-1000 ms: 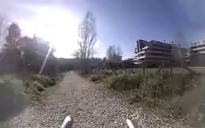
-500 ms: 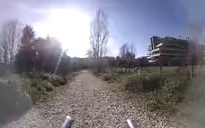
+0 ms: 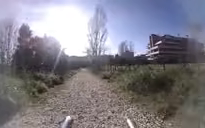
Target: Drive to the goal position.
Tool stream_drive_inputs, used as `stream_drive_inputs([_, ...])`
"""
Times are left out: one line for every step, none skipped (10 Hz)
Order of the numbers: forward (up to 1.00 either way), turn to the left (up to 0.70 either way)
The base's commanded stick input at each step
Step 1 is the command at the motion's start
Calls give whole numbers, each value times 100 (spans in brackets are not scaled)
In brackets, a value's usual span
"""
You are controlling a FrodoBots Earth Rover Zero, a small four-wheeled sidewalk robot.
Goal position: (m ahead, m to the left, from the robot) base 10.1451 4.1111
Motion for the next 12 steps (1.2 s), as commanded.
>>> stream_drive_inputs([50, 0])
stream_drive_inputs([50, 0])
stream_drive_inputs([50, 0])
stream_drive_inputs([50, 18])
stream_drive_inputs([50, 43])
stream_drive_inputs([50, 0])
stream_drive_inputs([50, 0])
stream_drive_inputs([50, 0])
stream_drive_inputs([50, 0])
stream_drive_inputs([50, 0])
stream_drive_inputs([50, 0])
stream_drive_inputs([50, 0])
